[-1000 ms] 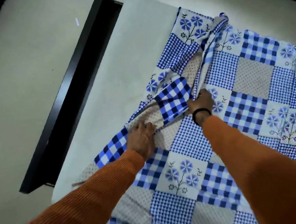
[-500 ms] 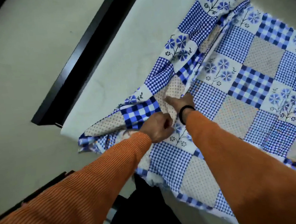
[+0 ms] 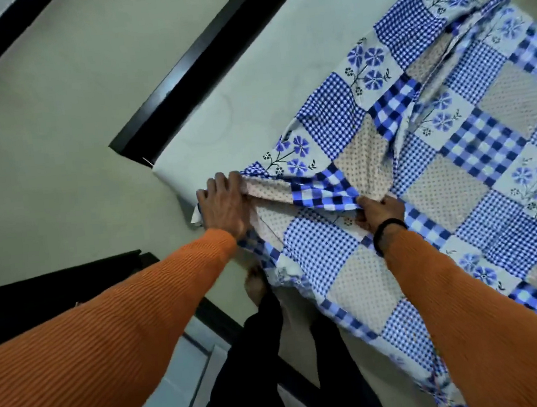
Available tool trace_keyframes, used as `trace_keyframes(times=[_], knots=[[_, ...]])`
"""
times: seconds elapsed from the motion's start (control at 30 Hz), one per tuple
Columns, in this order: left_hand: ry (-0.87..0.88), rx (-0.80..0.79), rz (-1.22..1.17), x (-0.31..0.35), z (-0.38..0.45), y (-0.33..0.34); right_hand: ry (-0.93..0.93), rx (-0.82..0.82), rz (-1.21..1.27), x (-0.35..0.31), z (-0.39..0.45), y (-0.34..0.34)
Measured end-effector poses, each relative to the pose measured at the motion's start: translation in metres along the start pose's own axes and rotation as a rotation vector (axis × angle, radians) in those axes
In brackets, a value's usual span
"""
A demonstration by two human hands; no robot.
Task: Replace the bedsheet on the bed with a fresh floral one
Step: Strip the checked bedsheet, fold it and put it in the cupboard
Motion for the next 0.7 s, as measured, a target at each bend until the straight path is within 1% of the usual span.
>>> trace_keyframes(times=[0.07, 0.17, 0.27, 0.37, 0.47, 0.53, 0.57, 0.63, 0.67, 0.7], knots=[[-0.058, 0.034, -0.003, -0.006, 0.003, -0.003, 0.029, -0.054, 0.072, -0.001, 0.001, 0.009], [-0.028, 0.012, -0.008, -0.001, 0.000, 0.001, 0.059, -0.160, 0.142, -0.006, -0.007, 0.025], [-0.072, 0.066, -0.046, -0.004, -0.012, -0.012, 0.054, -0.203, 0.211, -0.007, -0.009, 0.030], [-0.136, 0.105, -0.046, -0.011, -0.045, -0.026, -0.006, -0.157, 0.163, 0.002, -0.003, 0.010], [-0.158, 0.131, -0.091, -0.008, -0.093, -0.035, -0.145, -0.130, -0.039, 0.012, 0.007, -0.019], [-0.167, 0.086, -0.154, 0.003, -0.130, -0.031, -0.186, -0.124, -0.071, 0.018, 0.012, -0.038], [-0.170, 0.056, -0.166, 0.012, -0.149, -0.028, -0.177, -0.143, -0.060, 0.022, 0.014, -0.046], [-0.188, 0.005, -0.157, 0.031, -0.178, -0.019, -0.127, -0.225, 0.000, 0.033, 0.015, -0.054], [-0.210, -0.008, -0.158, 0.040, -0.187, -0.014, -0.053, -0.319, 0.051, 0.041, 0.013, -0.053], [-0.228, -0.020, -0.172, 0.050, -0.190, -0.009, 0.035, -0.448, 0.121, 0.047, 0.007, -0.048]])
Point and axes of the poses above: each hand's wrist, its own z-axis towards the middle knuckle, its own y-axis out of the palm, x = y × z, the point moved 9 cm from there along z, towards the middle knuckle, and after that the axes turned 15 degrees about x, right-handed, at the moved point
